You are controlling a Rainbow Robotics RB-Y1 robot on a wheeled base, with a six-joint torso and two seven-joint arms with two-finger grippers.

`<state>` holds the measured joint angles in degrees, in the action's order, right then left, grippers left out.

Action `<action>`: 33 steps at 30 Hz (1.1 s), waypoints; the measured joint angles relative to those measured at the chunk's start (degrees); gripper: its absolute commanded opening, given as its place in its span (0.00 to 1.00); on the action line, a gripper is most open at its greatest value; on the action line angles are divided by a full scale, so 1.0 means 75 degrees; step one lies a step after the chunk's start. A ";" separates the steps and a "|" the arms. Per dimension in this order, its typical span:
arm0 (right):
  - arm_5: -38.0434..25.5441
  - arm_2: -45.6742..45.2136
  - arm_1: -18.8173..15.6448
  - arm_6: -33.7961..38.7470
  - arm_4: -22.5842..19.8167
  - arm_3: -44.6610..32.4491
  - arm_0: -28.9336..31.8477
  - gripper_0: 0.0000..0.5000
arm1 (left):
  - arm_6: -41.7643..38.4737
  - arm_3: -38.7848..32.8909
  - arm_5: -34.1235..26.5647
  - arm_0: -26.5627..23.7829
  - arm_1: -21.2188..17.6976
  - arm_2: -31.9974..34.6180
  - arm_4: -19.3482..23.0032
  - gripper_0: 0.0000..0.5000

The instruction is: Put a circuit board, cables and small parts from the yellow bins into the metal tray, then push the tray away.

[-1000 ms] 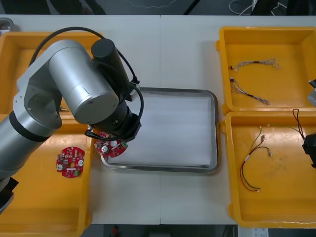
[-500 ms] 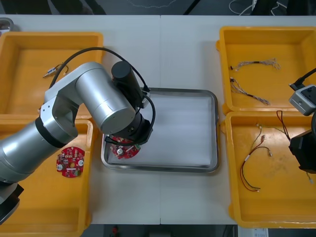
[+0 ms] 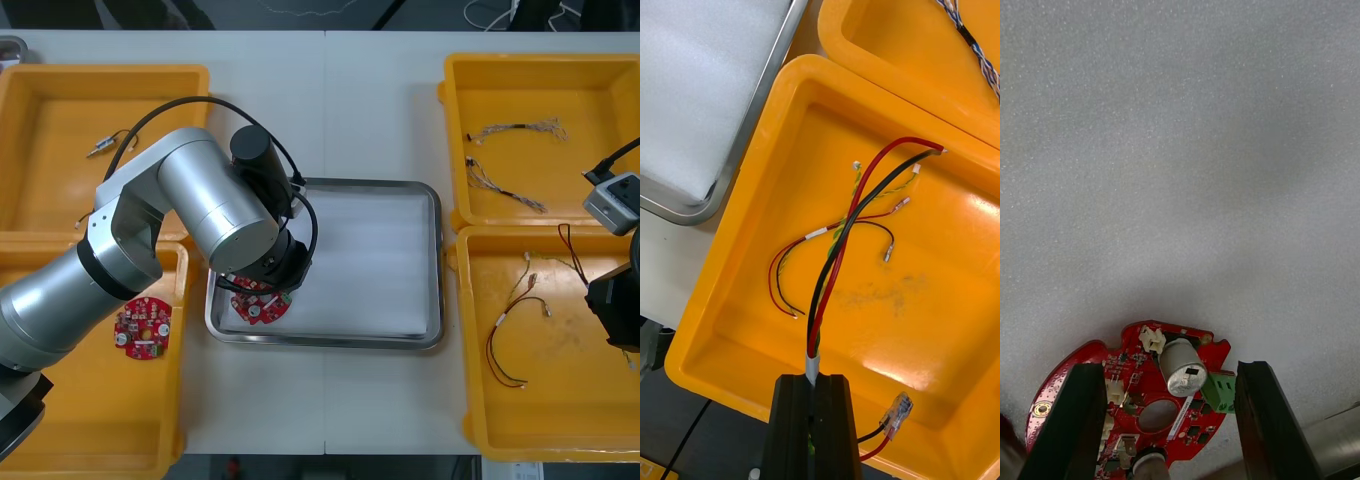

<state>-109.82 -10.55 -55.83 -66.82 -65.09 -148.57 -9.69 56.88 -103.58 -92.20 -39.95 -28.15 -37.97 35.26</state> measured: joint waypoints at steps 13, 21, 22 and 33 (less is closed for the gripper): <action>0.0000 0.0000 0.0000 -0.0266 -0.0134 0.0000 -0.0222 0.00 | 0.0000 -0.0326 -0.1005 -0.0132 0.0083 0.0634 0.0003 1.00; 0.0000 0.0443 -0.0001 -0.0267 -0.0465 -0.0001 -0.1115 0.00 | 0.0000 -0.1181 -0.2287 -0.0136 0.0094 0.1990 0.0097 1.00; 0.0000 0.0630 -0.0002 -0.0267 -0.0452 -0.0001 -0.1276 0.00 | 0.0000 -0.1291 -0.2303 -0.0136 0.0093 0.2177 0.0114 1.00; -0.0002 0.3914 -0.0018 -0.0267 0.0026 0.0025 -0.3733 0.00 | 0.0000 -0.1640 -0.2322 -0.0138 -0.0581 0.3523 0.0460 1.00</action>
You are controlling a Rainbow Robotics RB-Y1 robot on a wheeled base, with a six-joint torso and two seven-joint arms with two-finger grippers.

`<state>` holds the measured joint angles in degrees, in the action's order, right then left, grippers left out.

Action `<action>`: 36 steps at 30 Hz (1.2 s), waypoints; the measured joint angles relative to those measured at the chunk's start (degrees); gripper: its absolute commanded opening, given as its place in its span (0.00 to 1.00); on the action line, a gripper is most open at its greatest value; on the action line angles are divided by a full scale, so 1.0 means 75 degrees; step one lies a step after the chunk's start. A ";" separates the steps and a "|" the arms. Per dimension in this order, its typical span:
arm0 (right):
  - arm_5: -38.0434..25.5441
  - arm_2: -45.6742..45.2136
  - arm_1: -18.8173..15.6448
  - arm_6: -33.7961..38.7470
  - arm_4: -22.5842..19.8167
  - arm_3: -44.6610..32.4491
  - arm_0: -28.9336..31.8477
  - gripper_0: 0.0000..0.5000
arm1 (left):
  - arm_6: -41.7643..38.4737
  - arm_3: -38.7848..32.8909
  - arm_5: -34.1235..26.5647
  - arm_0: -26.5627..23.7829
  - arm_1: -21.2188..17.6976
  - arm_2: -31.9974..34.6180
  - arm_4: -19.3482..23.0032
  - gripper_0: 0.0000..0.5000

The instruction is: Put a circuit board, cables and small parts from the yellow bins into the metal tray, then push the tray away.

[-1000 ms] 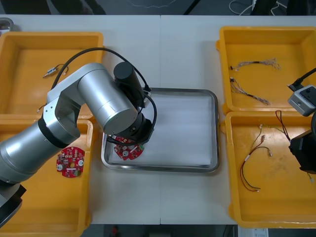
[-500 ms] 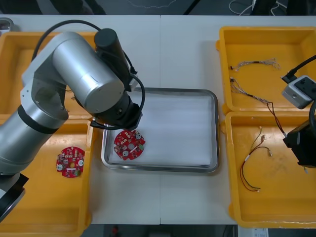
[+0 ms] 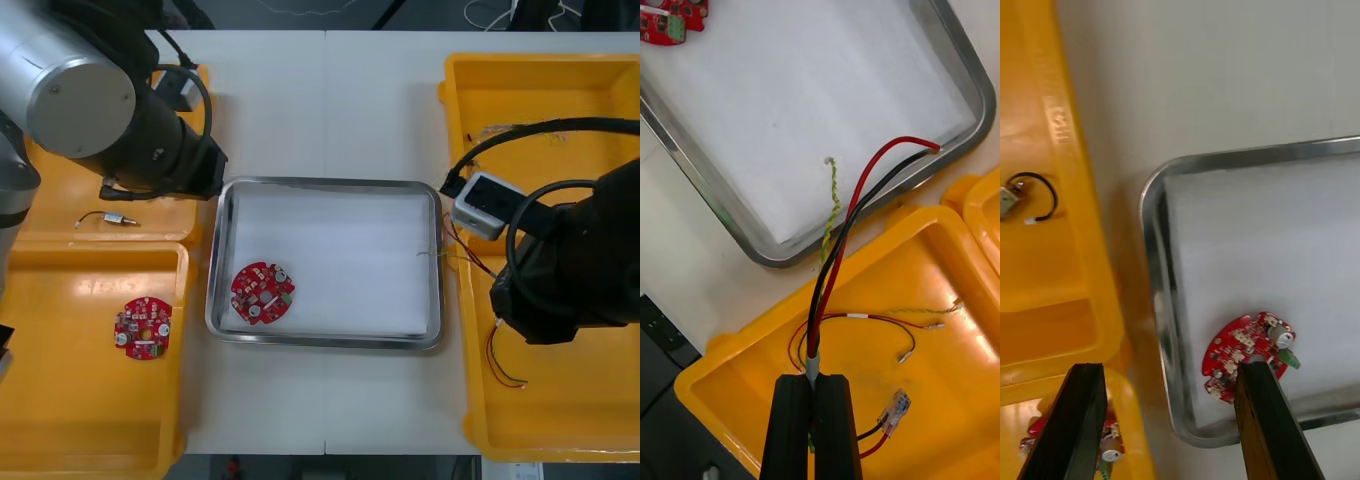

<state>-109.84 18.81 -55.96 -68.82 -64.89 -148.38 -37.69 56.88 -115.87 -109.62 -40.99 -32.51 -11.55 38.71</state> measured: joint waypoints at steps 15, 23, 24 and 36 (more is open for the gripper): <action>0.0009 0.2009 0.1294 -0.1576 0.1541 0.0992 -0.1031 0.00 | 0.0008 0.1149 -0.0001 0.0001 -0.0647 0.1190 -0.0552 1.00; 0.0241 0.2403 0.2255 -0.2960 0.2187 0.1937 -0.1092 0.00 | 0.0445 0.2192 0.0624 0.0001 -0.0923 0.1481 -0.0753 1.00; 0.0274 0.2430 0.2362 -0.3321 0.2249 0.2055 -0.1092 0.00 | 0.0664 0.2308 0.0787 0.0001 -0.0958 0.1502 -0.0756 1.00; 0.0974 0.3402 0.2803 -0.5157 0.3545 0.3286 -0.1093 0.00 | 0.2774 0.3695 0.3083 0.0001 -0.1110 0.1545 -0.0754 1.00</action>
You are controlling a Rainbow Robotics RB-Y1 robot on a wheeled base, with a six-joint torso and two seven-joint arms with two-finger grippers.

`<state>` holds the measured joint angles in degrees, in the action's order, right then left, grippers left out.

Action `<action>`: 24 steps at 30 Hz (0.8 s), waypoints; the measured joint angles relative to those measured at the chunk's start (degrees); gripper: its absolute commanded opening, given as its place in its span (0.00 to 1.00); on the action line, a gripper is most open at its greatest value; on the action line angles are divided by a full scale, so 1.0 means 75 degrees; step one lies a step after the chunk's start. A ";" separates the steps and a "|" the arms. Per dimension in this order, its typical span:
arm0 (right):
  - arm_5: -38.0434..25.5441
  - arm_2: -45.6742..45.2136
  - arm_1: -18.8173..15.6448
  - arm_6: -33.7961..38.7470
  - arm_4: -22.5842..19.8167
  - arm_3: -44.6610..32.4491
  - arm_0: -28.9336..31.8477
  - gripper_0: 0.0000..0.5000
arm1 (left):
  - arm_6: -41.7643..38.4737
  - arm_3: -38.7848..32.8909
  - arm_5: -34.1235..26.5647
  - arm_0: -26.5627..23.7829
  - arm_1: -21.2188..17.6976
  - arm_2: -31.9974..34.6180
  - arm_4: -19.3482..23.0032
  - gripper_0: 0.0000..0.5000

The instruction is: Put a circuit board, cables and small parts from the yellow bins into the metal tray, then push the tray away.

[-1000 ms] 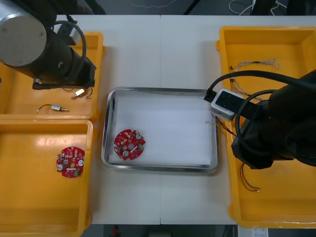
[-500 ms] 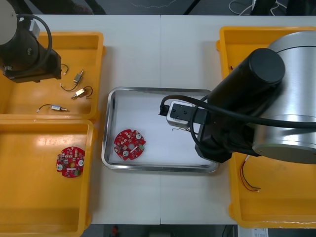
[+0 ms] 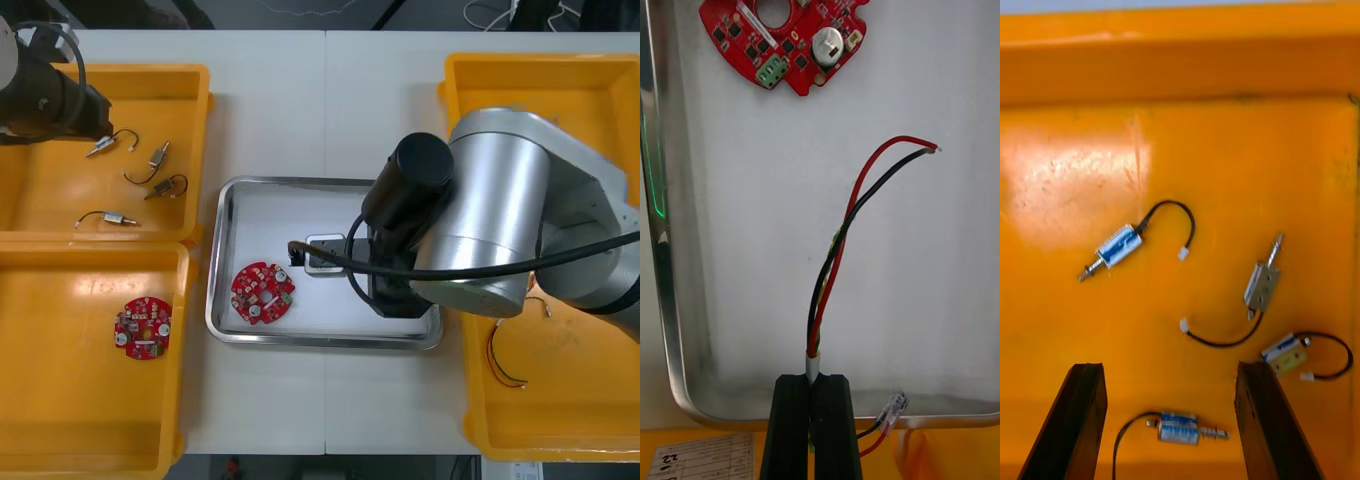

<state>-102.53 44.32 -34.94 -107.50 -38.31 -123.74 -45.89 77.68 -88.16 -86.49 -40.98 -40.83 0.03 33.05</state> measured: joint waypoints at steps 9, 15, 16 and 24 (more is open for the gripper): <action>0.0327 0.0668 0.0336 0.0000 0.0381 0.1112 -0.0001 0.00 | 0.0728 0.1320 0.1054 -0.0086 -0.0009 0.0003 0.0130 1.00; 0.0901 0.0885 0.0581 -0.0001 0.0400 0.1683 0.0000 0.00 | 0.2285 0.2320 0.1832 -0.0327 -0.0010 0.0003 0.0310 1.00; 0.1009 0.0971 0.0590 -0.0001 0.0428 0.1746 0.0001 0.00 | 0.2449 0.2479 0.1989 -0.0354 -0.0010 0.0003 0.0355 1.00; 0.1138 0.1369 0.0591 -0.0003 0.0722 0.1801 0.0039 0.02 | 0.2607 0.3524 0.3028 -0.0522 -0.0008 0.0003 0.0703 1.00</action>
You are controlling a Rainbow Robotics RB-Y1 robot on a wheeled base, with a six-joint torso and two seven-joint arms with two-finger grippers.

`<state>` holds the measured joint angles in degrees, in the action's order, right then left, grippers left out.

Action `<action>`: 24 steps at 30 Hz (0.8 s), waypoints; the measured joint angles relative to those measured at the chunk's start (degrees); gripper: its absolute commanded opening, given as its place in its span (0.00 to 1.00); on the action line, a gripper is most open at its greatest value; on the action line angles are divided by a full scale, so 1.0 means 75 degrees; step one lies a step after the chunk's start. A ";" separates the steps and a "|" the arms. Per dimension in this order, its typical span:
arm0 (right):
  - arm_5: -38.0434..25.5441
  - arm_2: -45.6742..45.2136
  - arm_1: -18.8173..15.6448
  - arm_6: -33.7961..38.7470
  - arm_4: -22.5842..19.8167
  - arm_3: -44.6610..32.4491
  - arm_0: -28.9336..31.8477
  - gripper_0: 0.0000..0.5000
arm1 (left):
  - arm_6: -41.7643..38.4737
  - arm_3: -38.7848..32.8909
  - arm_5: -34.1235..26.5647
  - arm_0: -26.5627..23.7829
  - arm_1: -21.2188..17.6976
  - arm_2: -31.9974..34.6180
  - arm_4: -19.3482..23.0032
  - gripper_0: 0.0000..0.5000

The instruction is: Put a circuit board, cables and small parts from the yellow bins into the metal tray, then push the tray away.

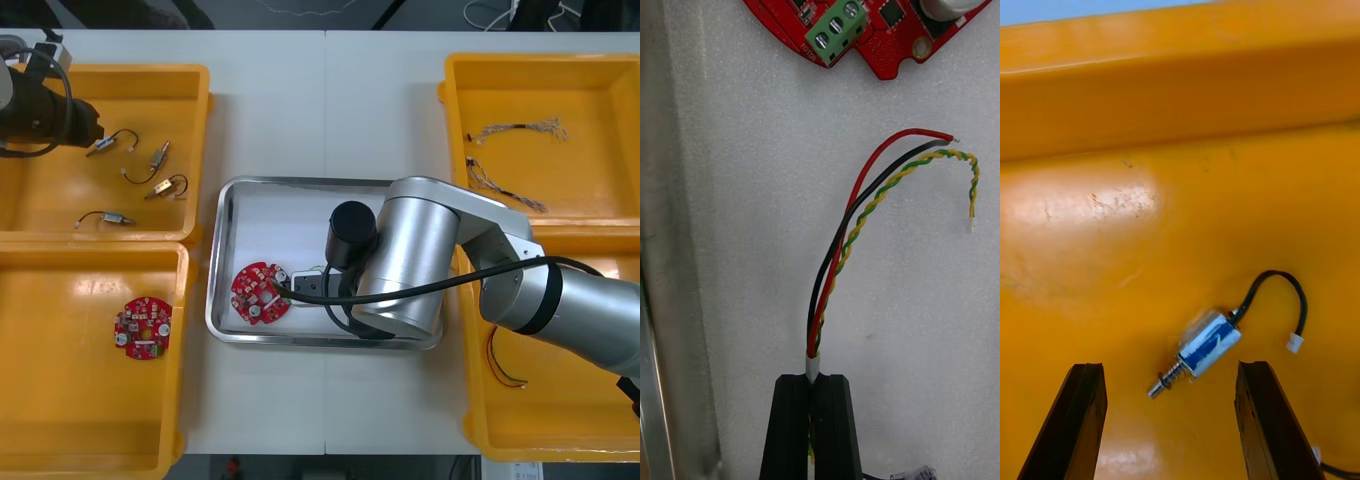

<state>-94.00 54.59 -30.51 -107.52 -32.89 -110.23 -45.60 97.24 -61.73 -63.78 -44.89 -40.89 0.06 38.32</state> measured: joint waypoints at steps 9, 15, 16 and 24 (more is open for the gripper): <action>-0.0004 0.0003 0.0001 0.0000 0.0522 0.0000 0.0061 1.00 | 0.0067 0.0862 0.1056 -0.0156 0.0034 -0.0110 0.0266 1.00; -0.0013 0.0003 0.0001 -0.0001 0.0705 -0.0001 0.0064 1.00 | 0.0067 0.0932 0.1124 -0.0158 0.0044 -0.0260 0.0457 1.00; -0.0022 0.0002 0.0001 -0.0001 0.0706 -0.0003 0.0064 1.00 | 0.0067 0.0936 0.1124 -0.0158 0.0046 -0.0260 0.0528 1.00; -0.0593 -0.0236 0.0002 -0.0001 0.0710 -0.0371 0.0065 1.00 | 0.0067 0.1049 0.1148 -0.0174 0.0071 -0.0425 0.0884 1.00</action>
<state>-98.44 52.82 -30.49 -107.53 -27.56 -113.01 -45.11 97.74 -53.87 -55.18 -46.19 -40.36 -3.14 44.95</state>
